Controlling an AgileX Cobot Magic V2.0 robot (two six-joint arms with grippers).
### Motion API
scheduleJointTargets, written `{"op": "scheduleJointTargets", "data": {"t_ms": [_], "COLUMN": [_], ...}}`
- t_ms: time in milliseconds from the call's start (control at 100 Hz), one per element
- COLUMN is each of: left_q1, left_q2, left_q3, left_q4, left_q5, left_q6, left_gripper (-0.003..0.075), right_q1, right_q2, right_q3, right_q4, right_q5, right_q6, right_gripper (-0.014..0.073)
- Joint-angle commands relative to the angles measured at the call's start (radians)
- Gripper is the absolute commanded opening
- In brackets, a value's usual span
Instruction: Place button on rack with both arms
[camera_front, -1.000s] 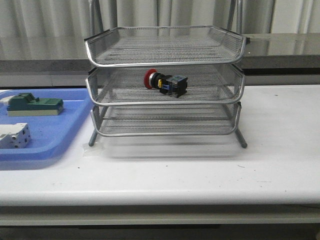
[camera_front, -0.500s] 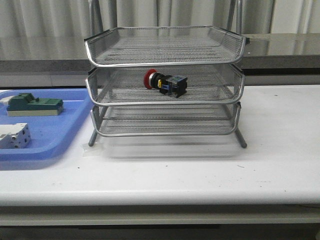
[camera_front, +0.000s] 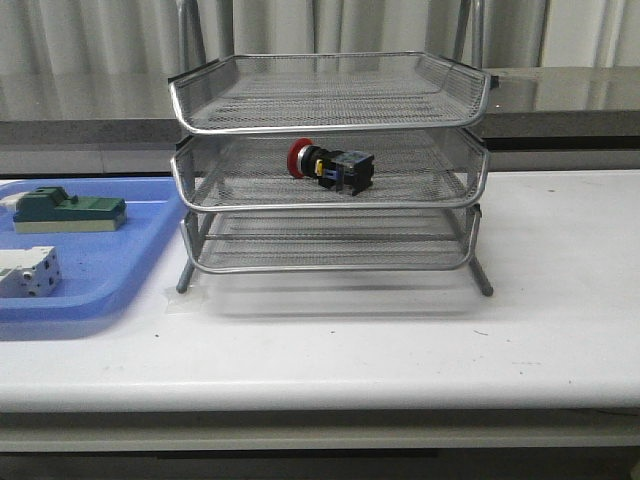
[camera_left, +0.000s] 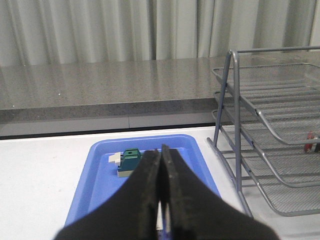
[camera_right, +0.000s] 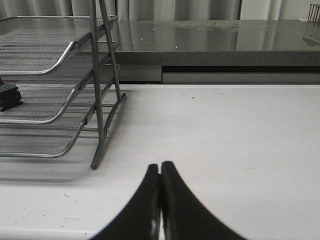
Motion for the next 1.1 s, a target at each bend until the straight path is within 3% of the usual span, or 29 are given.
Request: {"op": "scheduleJointTargets", "data": {"t_ms": [0,1090], "left_q1": [0.003,0.003], "left_q2": [0.008,0.008], "left_q3": [-0.028,-0.028], "left_q4": [-0.014,-0.014], "left_q5": [-0.072,-0.072], "left_q6": [-0.006,-0.006], "left_gripper": [-0.002,-0.002], "right_q1": [-0.005,-0.009], "right_q2": [-0.019,-0.019], "right_q3": [0.001,0.001], "right_q4": [-0.015,-0.029], "right_q5": [-0.094,-0.098], "right_q6": [0.005,0.005], "right_gripper": [-0.0059,-0.0059]}}
